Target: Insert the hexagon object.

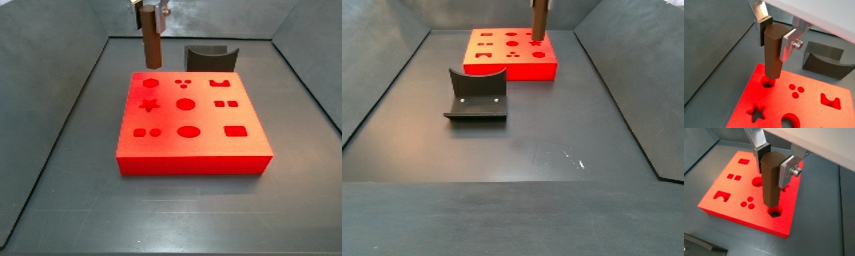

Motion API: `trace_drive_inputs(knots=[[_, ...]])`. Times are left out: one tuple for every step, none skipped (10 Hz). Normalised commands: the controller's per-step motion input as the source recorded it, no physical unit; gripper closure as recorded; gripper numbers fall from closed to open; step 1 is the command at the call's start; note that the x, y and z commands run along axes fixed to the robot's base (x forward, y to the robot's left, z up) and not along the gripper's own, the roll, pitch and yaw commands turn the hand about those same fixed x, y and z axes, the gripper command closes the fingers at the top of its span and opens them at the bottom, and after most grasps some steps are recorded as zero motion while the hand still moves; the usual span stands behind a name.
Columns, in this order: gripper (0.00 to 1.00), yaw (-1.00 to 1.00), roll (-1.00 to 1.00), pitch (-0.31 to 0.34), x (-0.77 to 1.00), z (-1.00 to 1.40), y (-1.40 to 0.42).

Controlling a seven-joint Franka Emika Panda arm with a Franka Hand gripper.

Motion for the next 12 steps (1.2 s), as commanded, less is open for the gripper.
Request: trace_drive_inputs(knots=[[1.0,0.0,-0.21,0.027,0.0,-0.57,0.25],[1.0,-0.11,-0.32,0.0,-0.03,-0.57,0.35],[1.0,-0.08,-0.28,-0.099,0.0,-0.39,0.23],[1.0,-0.09,-0.19,-0.217,-0.12,-0.13,0.03],[1.0,-0.25,0.0,-0.17,0.0,0.37,-0.24],[1.0,-0.28,-0.09,-0.176,0.0,0.28,-0.19],[1.0,-0.24,-0.12,-0.25,-0.2,0.0,0.0],[1.0,-0.06,0.02,-0.12,-0.09,-0.25,0.08],[1.0,-0.05,0.02,-0.124,-0.1,-0.24,0.09],[1.0,-0.11,-0.03,-0.106,-0.07,-0.27,0.0],[1.0,-0.08,-0.14,-0.079,0.0,-0.24,0.0],[1.0,0.0,-0.14,-0.054,0.02,-0.19,0.0]])
